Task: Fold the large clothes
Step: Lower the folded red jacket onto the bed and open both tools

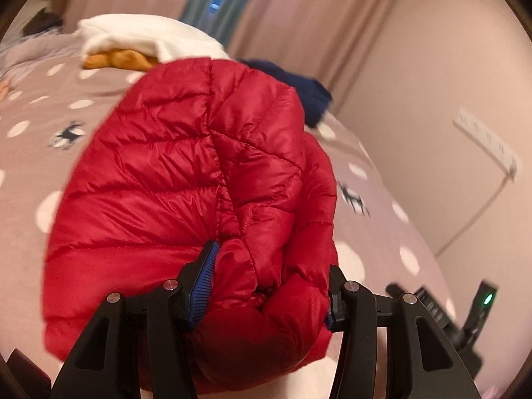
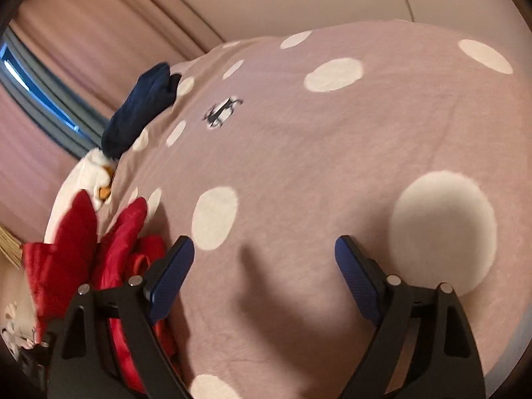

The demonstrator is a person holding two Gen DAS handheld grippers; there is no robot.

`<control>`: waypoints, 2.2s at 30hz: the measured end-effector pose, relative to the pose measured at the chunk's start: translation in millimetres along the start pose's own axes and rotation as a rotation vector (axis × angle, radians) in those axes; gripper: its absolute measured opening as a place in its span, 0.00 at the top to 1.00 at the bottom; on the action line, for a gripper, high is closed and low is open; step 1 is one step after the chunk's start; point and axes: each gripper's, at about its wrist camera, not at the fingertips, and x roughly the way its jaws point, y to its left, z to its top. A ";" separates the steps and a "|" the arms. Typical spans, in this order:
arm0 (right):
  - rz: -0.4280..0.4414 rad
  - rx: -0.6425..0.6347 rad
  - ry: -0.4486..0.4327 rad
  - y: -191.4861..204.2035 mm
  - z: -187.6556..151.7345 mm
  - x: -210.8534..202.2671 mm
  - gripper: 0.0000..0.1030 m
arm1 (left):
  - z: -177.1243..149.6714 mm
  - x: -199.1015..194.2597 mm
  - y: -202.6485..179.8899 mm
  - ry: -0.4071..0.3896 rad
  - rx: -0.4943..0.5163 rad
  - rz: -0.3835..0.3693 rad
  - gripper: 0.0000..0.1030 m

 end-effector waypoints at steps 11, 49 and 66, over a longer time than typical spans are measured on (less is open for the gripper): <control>-0.059 0.002 -0.022 -5.0 5.4 -6.7 0.15 | -18.9 39.8 -23.2 0.097 0.078 0.042 0.47; -0.106 -0.072 -0.014 -3.3 -1.5 -6.5 0.12 | 25.7 -38.0 20.2 0.047 -0.026 0.029 0.31; -0.131 -0.109 -0.008 2.6 -4.8 -4.1 0.10 | 23.9 -54.0 -5.9 -0.060 -0.028 0.115 0.31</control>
